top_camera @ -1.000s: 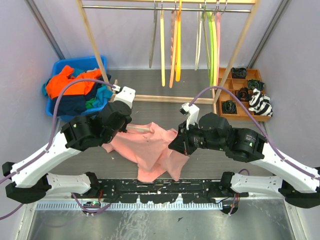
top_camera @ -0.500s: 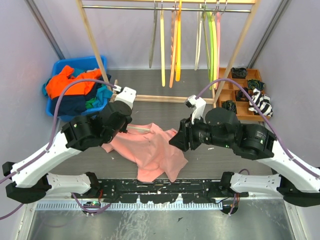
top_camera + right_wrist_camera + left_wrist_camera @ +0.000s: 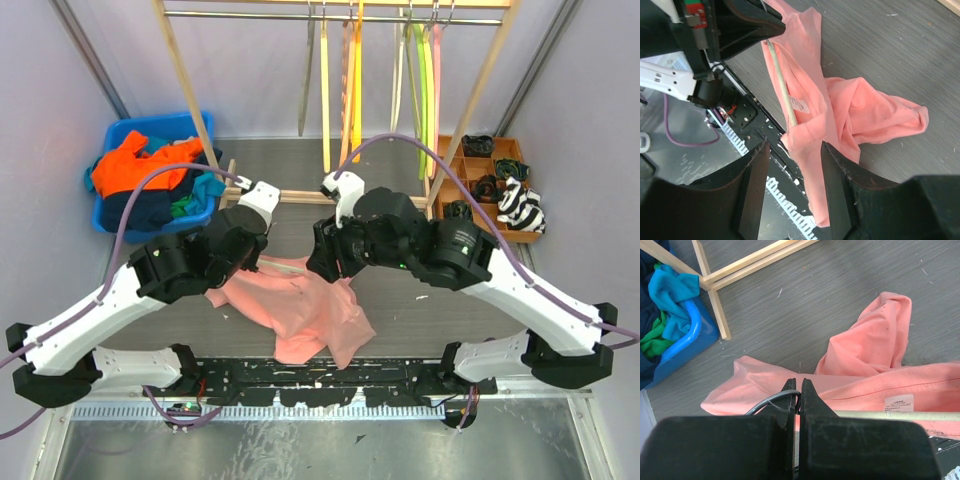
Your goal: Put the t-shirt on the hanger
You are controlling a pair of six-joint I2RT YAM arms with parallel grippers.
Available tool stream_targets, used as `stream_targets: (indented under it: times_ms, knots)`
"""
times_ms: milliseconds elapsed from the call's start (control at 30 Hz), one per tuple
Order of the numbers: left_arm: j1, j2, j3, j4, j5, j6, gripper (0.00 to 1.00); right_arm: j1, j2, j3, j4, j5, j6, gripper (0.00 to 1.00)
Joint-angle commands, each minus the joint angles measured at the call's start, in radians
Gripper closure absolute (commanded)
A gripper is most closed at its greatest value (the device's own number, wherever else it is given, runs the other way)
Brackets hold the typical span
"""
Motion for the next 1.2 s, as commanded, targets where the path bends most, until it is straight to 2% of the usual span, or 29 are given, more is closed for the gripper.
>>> stream_targets:
  times_ms: [0,300,800,1067,1167]
  knots:
    - [-0.001,-0.03,-0.009,0.049,0.029,0.015,1.0,0.004,0.021,0.036,0.003,0.009,-0.041,0.48]
    - [-0.001,-0.035,-0.015,0.062,0.038,0.021,1.0,0.004,0.062,0.013,-0.007,-0.008,-0.051,0.48]
    - [-0.002,-0.056,-0.031,0.049,0.023,0.023,1.0,0.004,0.107,-0.012,0.027,-0.086,-0.056,0.59]
    - [-0.002,-0.054,-0.036,0.056,0.023,0.027,1.0,0.004,0.109,-0.017,0.037,-0.1,-0.055,0.78]
    - [-0.001,-0.053,-0.036,0.056,0.023,0.03,1.0,0.005,0.111,-0.01,0.042,-0.093,-0.057,0.79]
